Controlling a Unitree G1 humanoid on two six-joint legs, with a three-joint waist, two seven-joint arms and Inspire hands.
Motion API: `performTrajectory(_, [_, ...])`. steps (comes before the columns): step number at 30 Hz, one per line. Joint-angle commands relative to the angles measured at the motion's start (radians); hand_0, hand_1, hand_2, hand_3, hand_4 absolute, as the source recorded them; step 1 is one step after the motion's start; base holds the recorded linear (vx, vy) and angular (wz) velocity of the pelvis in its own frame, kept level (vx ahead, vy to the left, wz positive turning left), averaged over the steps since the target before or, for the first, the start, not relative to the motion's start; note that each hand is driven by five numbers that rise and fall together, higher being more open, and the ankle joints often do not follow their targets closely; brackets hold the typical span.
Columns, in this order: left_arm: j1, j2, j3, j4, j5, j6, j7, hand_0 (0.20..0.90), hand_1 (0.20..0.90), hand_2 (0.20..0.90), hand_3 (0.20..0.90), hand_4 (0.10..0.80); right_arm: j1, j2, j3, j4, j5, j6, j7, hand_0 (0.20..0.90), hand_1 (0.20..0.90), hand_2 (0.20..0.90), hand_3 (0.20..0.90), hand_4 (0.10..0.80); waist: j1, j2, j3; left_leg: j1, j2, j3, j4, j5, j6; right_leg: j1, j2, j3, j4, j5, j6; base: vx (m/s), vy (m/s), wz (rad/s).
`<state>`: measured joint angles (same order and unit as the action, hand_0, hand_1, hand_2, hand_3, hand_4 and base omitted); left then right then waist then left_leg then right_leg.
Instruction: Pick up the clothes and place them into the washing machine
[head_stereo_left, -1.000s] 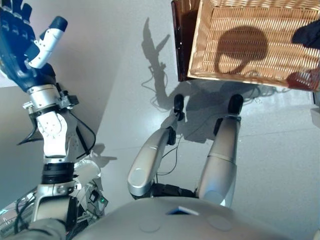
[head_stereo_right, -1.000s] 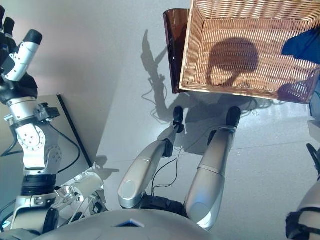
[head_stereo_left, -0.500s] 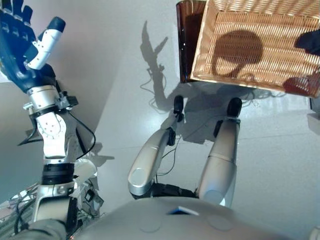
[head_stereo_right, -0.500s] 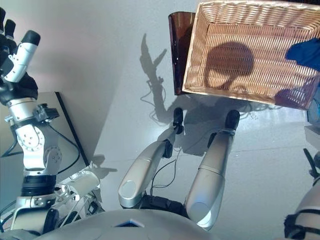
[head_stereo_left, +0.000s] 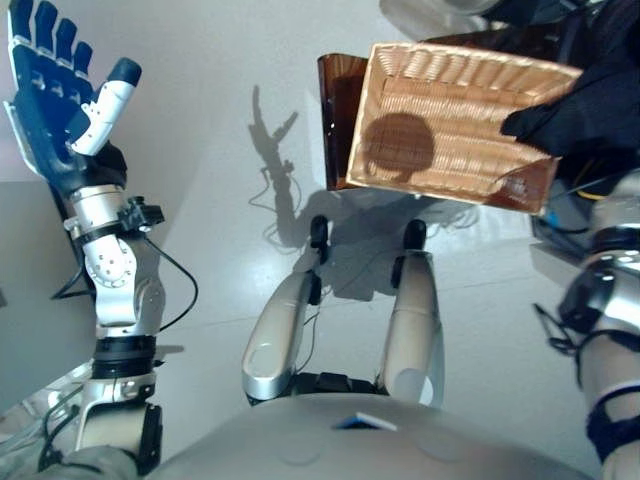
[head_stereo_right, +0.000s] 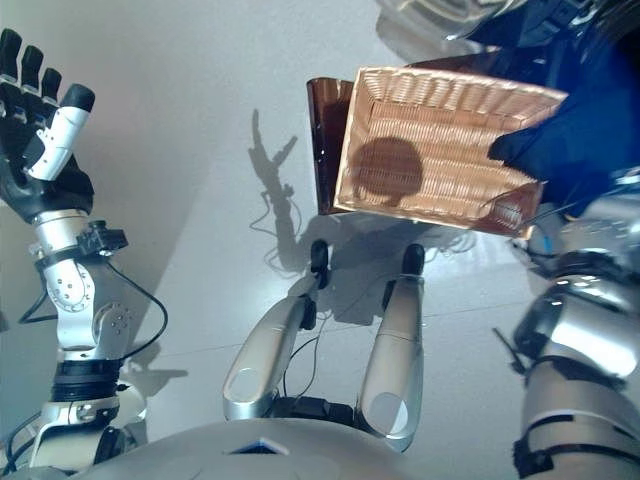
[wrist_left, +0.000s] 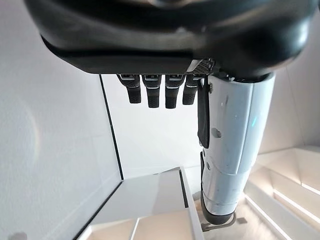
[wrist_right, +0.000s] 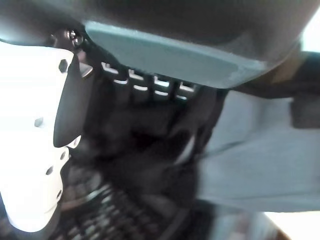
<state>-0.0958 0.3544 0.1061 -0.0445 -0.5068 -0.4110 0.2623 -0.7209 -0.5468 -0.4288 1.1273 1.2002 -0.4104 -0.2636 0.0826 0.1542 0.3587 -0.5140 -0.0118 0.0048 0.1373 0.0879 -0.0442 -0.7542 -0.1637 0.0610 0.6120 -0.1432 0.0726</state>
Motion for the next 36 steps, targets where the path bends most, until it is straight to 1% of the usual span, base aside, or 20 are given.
performTrajectory(1, [-0.01, -0.02, 0.046, 0.021, -0.018, -0.07, -0.001, 0.9, 0.9, 0.9, 0.9, 0.8, 0.216, 0.154, 0.085, 0.015, 0.031, -0.015, 0.03, 0.9, 0.9, 0.9, 0.9, 0.8, 0.029, 0.014, -0.152, -0.017, -0.015, -0.026, 0.074, -0.099, -0.035, 0.143, 0.03, -0.033, -0.216, 0.022, -0.019, 0.201, 0.007, 0.12])
performTrajectory(2, [-0.006, -0.024, 0.043, 0.024, -0.018, -0.066, -0.011, 0.9, 0.9, 0.9, 0.9, 0.8, 0.263, 0.228, 0.09, 0.008, 0.063, -0.009, 0.053, 0.9, 0.9, 0.9, 0.9, 0.8, 0.03, -0.002, -0.158, 0.02, -0.015, -0.039, 0.056, -0.099, -0.035, 0.191, 0.027, -0.049, -0.238, 0.024, -0.017, 0.104, 0.004, 0.06])
performTrajectory(3, [-0.004, -0.022, 0.043, 0.023, -0.018, -0.065, -0.011, 0.9, 0.9, 0.9, 0.9, 0.8, 0.267, 0.232, 0.09, 0.005, 0.064, -0.01, 0.054, 0.9, 0.9, 0.9, 0.9, 0.8, 0.029, -0.002, -0.157, 0.022, -0.014, -0.041, 0.052, -0.089, -0.035, 0.194, 0.028, -0.051, -0.246, 0.035, -0.017, 0.114, 0.002, 0.08])
performTrajectory(9, [0.034, -0.027, 0.054, 0.05, -0.011, -0.049, -0.028, 0.9, 0.9, 0.9, 0.9, 0.8, 0.411, 0.355, 0.12, 0.004, 0.086, 0.02, 0.099, 0.9, 0.9, 0.9, 0.9, 0.8, 0.026, -0.061, -0.185, 0.143, -0.007, -0.069, -0.012, -0.083, -0.033, 0.354, 0.012, -0.104, -0.34, 0.053, -0.002, 0.129, -0.001, 0.17])
performTrajectory(13, [0.056, -0.039, 0.072, 0.057, -0.001, -0.043, -0.024, 0.9, 0.9, 0.9, 0.9, 0.8, 0.476, 0.379, 0.129, 0.0, 0.065, 0.034, 0.111, 0.9, 0.9, 0.9, 0.9, 0.8, 0.02, -0.093, -0.207, 0.218, -0.004, -0.083, -0.038, -0.091, -0.029, 0.449, 0.001, -0.132, -0.392, 0.064, 0.009, 0.138, 0.029, 0.09])
performTrajectory(15, [0.067, -0.047, 0.078, 0.066, 0.011, -0.04, -0.025, 0.9, 0.9, 0.9, 0.9, 0.8, 0.517, 0.378, 0.128, 0.009, 0.023, 0.05, 0.117, 0.9, 0.9, 0.9, 0.9, 0.8, 0.017, -0.122, -0.234, 0.272, 0.0, -0.088, -0.067, -0.096, -0.025, 0.509, 0.0, -0.15, -0.432, 0.074, 0.021, 0.16, 0.025, 0.08])
performTrajectory(16, [0.069, -0.047, 0.078, 0.065, 0.011, -0.04, -0.025, 0.9, 0.9, 0.9, 0.9, 0.8, 0.518, 0.378, 0.129, 0.009, 0.022, 0.05, 0.117, 0.9, 0.9, 0.9, 0.9, 0.8, 0.016, -0.121, -0.233, 0.278, 0.0, -0.088, -0.071, -0.095, -0.025, 0.515, 0.0, -0.151, -0.437, 0.075, 0.021, 0.183, 0.019, 0.09])
performTrajectory(17, [0.075, -0.049, 0.087, 0.072, 0.026, -0.034, -0.022, 0.9, 0.9, 0.9, 0.9, 0.8, 0.554, 0.383, 0.133, -0.009, -0.003, 0.06, 0.125, 0.9, 0.9, 0.9, 0.9, 0.8, 0.009, -0.143, -0.253, 0.312, 0.004, -0.087, -0.092, -0.097, -0.022, 0.55, 0.0, -0.156, -0.459, 0.083, 0.028, 0.092, 0.014, 0.04])
performTrajectory(21, [0.093, -0.048, 0.093, 0.077, 0.051, -0.025, -0.018, 0.9, 0.9, 0.9, 0.9, 0.8, 0.595, 0.39, 0.144, 0.002, -0.036, 0.075, 0.133, 0.9, 0.9, 0.9, 0.9, 0.8, 0.005, -0.165, -0.272, 0.362, 0.011, -0.083, -0.119, -0.098, -0.019, 0.602, 0.0, -0.166, -0.49, 0.092, 0.034, 0.114, 0.025, 0.03])
performTrajectory(22, [0.118, -0.054, 0.107, 0.081, 0.059, -0.015, -0.022, 0.9, 0.9, 0.9, 0.9, 0.8, 0.637, 0.4, 0.147, 0.001, -0.072, 0.094, 0.154, 0.9, 0.9, 0.9, 0.9, 0.8, 0.002, -0.193, -0.303, 0.402, 0.019, -0.081, -0.138, -0.106, -0.015, 0.644, 0.005, -0.167, -0.513, 0.098, 0.044, 0.119, 0.017, -0.02])
performTrajectory(23, [0.121, -0.054, 0.107, 0.08, 0.06, -0.014, -0.022, 0.9, 0.9, 0.9, 0.9, 0.8, 0.639, 0.4, 0.147, 0.002, -0.073, 0.094, 0.155, 0.9, 0.9, 0.9, 0.9, 0.8, 0.002, -0.194, -0.303, 0.407, 0.019, -0.081, -0.141, -0.106, -0.014, 0.649, 0.005, -0.168, -0.517, 0.099, 0.044, 0.152, 0.029, -0.02])
performTrajectory(27, [0.132, -0.059, 0.107, 0.095, 0.057, -0.008, -0.041, 0.9, 0.9, 0.9, 0.9, 0.8, 0.684, 0.39, 0.223, -0.003, -0.213, 0.136, 0.174, 0.9, 0.9, 0.9, 0.9, 0.8, 0.005, -0.225, -0.339, 0.459, 0.021, -0.073, -0.167, -0.114, -0.011, 0.699, -0.004, -0.164, -0.564, 0.131, 0.062, 0.057, 0.039, -0.06])
performTrajectory(29, [0.144, -0.057, 0.1, 0.103, 0.072, 0.0, -0.053, 0.9, 0.9, 0.9, 0.9, 0.8, 0.713, 0.386, 0.269, 0.026, -0.325, 0.163, 0.188, 0.9, 0.9, 0.9, 0.9, 0.8, 0.007, -0.235, -0.356, 0.479, 0.019, -0.072, -0.188, -0.111, -0.01, 0.719, -0.015, -0.165, -0.59, 0.151, 0.072, 0.03, 0.068, 0.02])
performTrajectory(30, [0.146, -0.056, 0.1, 0.109, 0.081, 0.0, -0.053, 0.9, 0.9, 0.9, 0.9, 0.8, 0.728, 0.379, 0.32, -0.019, -0.41, 0.168, 0.191, 0.9, 0.9, 0.9, 0.9, 0.8, 0.01, -0.241, -0.364, 0.488, 0.017, -0.072, -0.202, -0.106, -0.009, 0.722, -0.022, -0.163, -0.602, 0.164, 0.08, 0.005, 0.057, -0.05])
performTrajectory(31, [0.147, -0.056, 0.101, 0.108, 0.081, 0.0, -0.053, 0.9, 0.9, 0.9, 0.9, 0.8, 0.73, 0.38, 0.32, -0.022, -0.412, 0.169, 0.189, 0.9, 0.9, 0.9, 0.9, 0.8, 0.009, -0.241, -0.365, 0.489, 0.016, -0.073, -0.204, -0.105, -0.008, 0.723, -0.022, -0.163, -0.603, 0.164, 0.08, -0.012, 0.058, -0.03])
performTrajectory(32, [0.152, -0.051, 0.101, 0.118, 0.101, 0.0, -0.047, 0.9, 0.9, 0.9, 0.9, 0.8, 0.744, 0.355, 0.392, -0.022, -0.567, 0.186, 0.186, 0.9, 0.9, 0.9, 0.9, 0.8, 0.014, -0.252, -0.37, 0.494, 0.013, -0.072, -0.214, -0.102, -0.006, 0.725, -0.026, -0.169, -0.604, 0.168, 0.081, 0.0, 0.0, 0.0])
performTrajectory(33, [0.154, -0.046, 0.097, 0.124, 0.111, 0.003, -0.042, 0.9, 0.9, 0.9, 0.9, 0.8, 0.744, 0.342, 0.431, -0.039, -0.654, 0.194, 0.174, 0.9, 0.9, 0.9, 0.9, 0.8, 0.018, -0.259, -0.37, 0.496, 0.014, -0.074, -0.215, -0.102, -0.004, 0.726, -0.028, -0.171, -0.598, 0.169, 0.083, 0.0, 0.0, 0.0])
performTrajectory(34, [0.155, -0.046, 0.098, 0.124, 0.111, 0.003, -0.042, 0.9, 0.9, 0.9, 0.9, 0.8, 0.745, 0.343, 0.431, -0.041, -0.657, 0.195, 0.172, 0.9, 0.9, 0.9, 0.9, 0.8, 0.017, -0.259, -0.37, 0.497, 0.014, -0.074, -0.215, -0.102, -0.004, 0.726, -0.028, -0.171, -0.597, 0.168, 0.083, 0.0, 0.0, 0.0])
performTrajectory(35, [0.161, -0.03, 0.084, 0.132, 0.139, 0.013, -0.042, 0.9, 0.9, 0.9, 0.9, 0.8, 0.736, 0.299, 0.505, -0.049, -0.826, 0.215, 0.165, 0.9, 0.9, 0.9, 0.9, 0.8, 0.03, -0.273, -0.365, 0.499, 0.015, -0.081, -0.214, -0.101, 0.001, 0.732, -0.026, -0.175, -0.587, 0.169, 0.084, 0.004, 0.005, 0.06])
performTrajectory(36, [0.162, -0.03, 0.085, 0.132, 0.14, 0.013, -0.042, 0.9, 0.9, 0.9, 0.9, 0.8, 0.736, 0.3, 0.505, -0.05, -0.828, 0.215, 0.164, 0.9, 0.9, 0.9, 0.9, 0.8, 0.029, -0.273, -0.364, 0.5, 0.015, -0.081, -0.214, -0.102, 0.001, 0.733, -0.026, -0.176, -0.586, 0.168, 0.084, -0.001, 0.021, 0.1])
